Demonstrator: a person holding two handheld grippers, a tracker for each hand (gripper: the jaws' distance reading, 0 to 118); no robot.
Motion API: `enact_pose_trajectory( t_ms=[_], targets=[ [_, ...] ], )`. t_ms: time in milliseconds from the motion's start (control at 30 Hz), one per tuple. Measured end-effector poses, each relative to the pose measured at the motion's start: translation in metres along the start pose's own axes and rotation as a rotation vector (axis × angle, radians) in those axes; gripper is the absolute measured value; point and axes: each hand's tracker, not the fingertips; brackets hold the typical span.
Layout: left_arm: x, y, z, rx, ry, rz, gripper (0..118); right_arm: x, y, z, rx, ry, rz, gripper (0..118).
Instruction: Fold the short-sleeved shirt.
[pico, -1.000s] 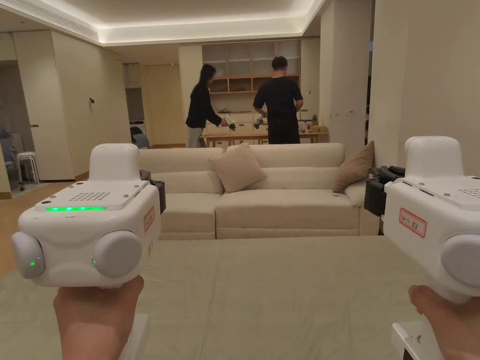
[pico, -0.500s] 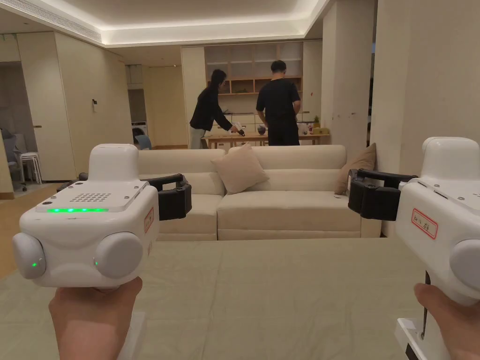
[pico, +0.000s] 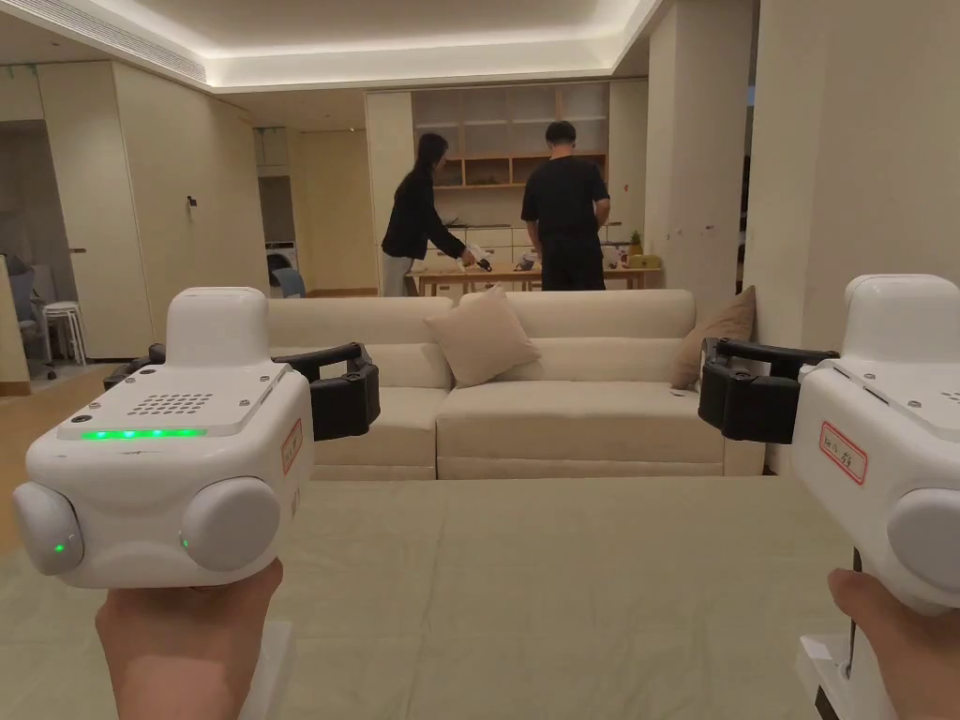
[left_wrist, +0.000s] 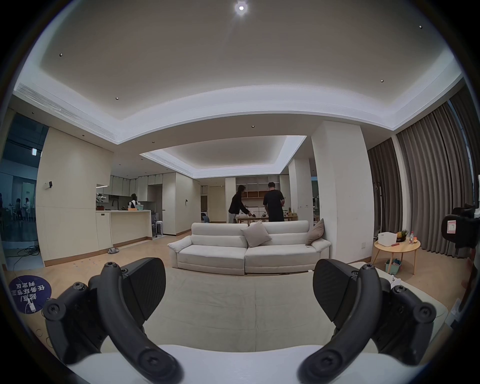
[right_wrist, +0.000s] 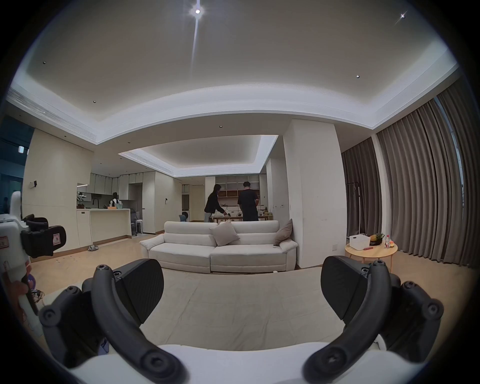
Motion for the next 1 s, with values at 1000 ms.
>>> enact_pose_trajectory(
  t_ms=[1000],
  targets=[
    [0.075, -0.437, -0.191, -1.019, -0.091, -0.005, 113, 0.024, -0.430, -0.195, -1.000, -0.057, -0.001, 118]
  ],
)
